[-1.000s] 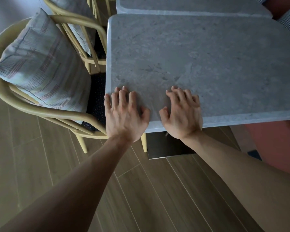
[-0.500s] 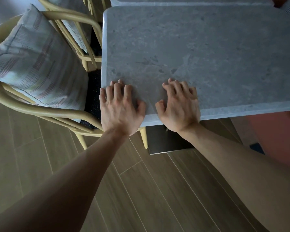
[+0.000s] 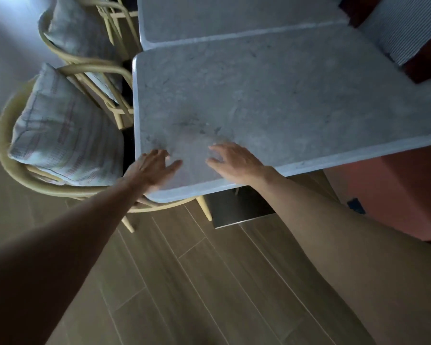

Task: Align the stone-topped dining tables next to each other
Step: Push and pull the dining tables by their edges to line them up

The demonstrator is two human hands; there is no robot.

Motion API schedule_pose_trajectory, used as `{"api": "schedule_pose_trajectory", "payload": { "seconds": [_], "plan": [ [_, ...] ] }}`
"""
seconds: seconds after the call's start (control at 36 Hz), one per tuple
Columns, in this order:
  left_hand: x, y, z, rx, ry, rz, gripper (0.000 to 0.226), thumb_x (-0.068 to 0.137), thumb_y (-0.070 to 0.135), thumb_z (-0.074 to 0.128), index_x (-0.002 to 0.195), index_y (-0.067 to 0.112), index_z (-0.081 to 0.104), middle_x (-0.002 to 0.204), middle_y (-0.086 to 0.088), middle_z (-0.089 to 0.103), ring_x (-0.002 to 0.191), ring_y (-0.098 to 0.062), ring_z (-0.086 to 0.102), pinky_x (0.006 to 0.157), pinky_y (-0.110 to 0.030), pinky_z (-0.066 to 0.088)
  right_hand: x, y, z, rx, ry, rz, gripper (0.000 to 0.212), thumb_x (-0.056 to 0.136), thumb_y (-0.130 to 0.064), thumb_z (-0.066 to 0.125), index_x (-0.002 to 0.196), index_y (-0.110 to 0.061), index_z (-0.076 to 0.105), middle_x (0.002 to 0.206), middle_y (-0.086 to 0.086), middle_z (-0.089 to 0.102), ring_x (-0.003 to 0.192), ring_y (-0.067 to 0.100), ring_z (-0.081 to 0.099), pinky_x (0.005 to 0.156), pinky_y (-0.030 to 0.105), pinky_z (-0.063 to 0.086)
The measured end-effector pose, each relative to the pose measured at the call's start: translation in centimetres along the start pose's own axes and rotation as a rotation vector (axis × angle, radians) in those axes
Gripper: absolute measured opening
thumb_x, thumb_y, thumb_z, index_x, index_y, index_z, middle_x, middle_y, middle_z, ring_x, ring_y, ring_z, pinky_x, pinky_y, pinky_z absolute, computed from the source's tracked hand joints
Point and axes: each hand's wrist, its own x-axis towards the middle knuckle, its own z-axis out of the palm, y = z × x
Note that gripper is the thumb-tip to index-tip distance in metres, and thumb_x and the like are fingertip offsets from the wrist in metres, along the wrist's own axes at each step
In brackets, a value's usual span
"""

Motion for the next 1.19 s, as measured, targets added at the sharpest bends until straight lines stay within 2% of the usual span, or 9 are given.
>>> {"api": "schedule_pose_trajectory", "payload": {
  "seconds": [0.22,0.33,0.39,0.47,0.58,0.75,0.86,1.0,1.19],
  "plan": [
    [1.2,12.2,-13.2,-0.389,0.124,0.301,0.035,0.101,0.03,0.05,0.125,0.007,0.059,0.127,-0.013,0.064,0.111,-0.026,0.062,0.081,-0.022,0.036,-6.7,4.2,-15.4,0.351,0.142,0.196,0.045,0.099,-0.041,0.052,0.137,-0.017,0.057,0.148,-0.002,0.048,0.137,0.015,0.043,0.114,0.034,0.033],
    [3.9,21.2,-20.6,-0.554,0.203,0.493,0.027,0.101,0.03,0.052,0.117,0.011,0.064,0.118,-0.007,0.067,0.101,-0.016,0.063,0.085,-0.01,0.041,-8.9,7.2,-26.3,0.604,0.462,0.254,0.032,0.098,-0.031,0.058,0.125,-0.014,0.066,0.131,0.001,0.062,0.124,0.017,0.058,0.105,0.026,0.043],
    [4.7,25.8,-23.9,-0.668,0.217,0.568,0.035,0.099,0.044,0.047,0.115,0.017,0.063,0.112,-0.002,0.067,0.094,-0.012,0.063,0.093,-0.023,0.049,-10.0,8.1,-31.9,0.699,0.678,0.238,0.028,0.099,-0.025,0.056,0.122,-0.012,0.067,0.121,0.001,0.066,0.119,0.017,0.06,0.099,0.018,0.042],
    [5.2,32.9,-28.5,-0.836,0.209,0.641,0.054,0.092,0.055,0.041,0.122,0.017,0.064,0.12,-0.002,0.066,0.114,-0.022,0.062,0.103,-0.048,0.046,-12.3,9.0,-40.1,0.887,0.946,0.196,0.027,0.101,-0.019,0.049,0.118,-0.006,0.067,0.119,0.01,0.068,0.116,0.025,0.063,0.104,0.034,0.045],
    [5.2,41.0,-32.7,-1.038,0.193,0.757,0.035,0.092,0.045,0.044,0.11,0.023,0.065,0.115,0.001,0.068,0.104,-0.017,0.065,0.096,-0.048,0.052,-15.2,10.4,-47.7,0.943,1.093,0.135,0.034,0.103,-0.016,0.042,0.122,0.004,0.063,0.124,0.017,0.066,0.115,0.032,0.063,0.102,0.043,0.045],
    [8.3,50.4,-35.1,-1.068,0.254,0.836,0.027,0.105,0.026,0.039,0.113,0.015,0.062,0.119,-0.01,0.067,0.1,-0.019,0.065,0.089,-0.049,0.053,-16.4,16.6,-53.8,0.948,1.133,0.043,0.034,0.103,-0.014,0.042,0.121,0.004,0.063,0.122,0.017,0.068,0.114,0.031,0.064,0.104,0.045,0.044],
    [11.5,54.4,-33.3,-1.075,0.29,0.817,0.031,0.101,0.035,0.04,0.111,0.018,0.064,0.119,-0.008,0.068,0.105,-0.027,0.065,0.09,-0.049,0.052,-14.8,22.6,-55.5,0.985,1.087,-0.064,0.031,0.103,-0.014,0.042,0.119,0.0,0.065,0.119,0.015,0.069,0.11,0.027,0.067,0.1,0.041,0.048],
    [14.1,58.7,-30.5,-1.199,0.418,0.656,0.037,0.097,0.036,0.041,0.106,0.011,0.067,0.112,-0.012,0.07,0.099,-0.029,0.066,0.087,-0.054,0.051,-10.6,29.9,-57.9,1.128,0.941,-0.121,0.032,0.104,-0.016,0.04,0.12,-0.001,0.064,0.114,0.014,0.071,0.104,0.025,0.069,0.089,0.031,0.054],
    [15.6,60.8,-30.1,-1.22,0.579,0.472,0.04,0.101,0.036,0.04,0.111,0.009,0.068,0.111,-0.006,0.071,0.1,-0.023,0.068,0.088,-0.051,0.054,-3.4,32.6,-60.0,1.148,0.704,-0.247,0.029,0.104,-0.02,0.041,0.112,-0.012,0.068,0.112,0.007,0.073,0.106,0.022,0.07,0.097,0.038,0.053]
  ]
}}
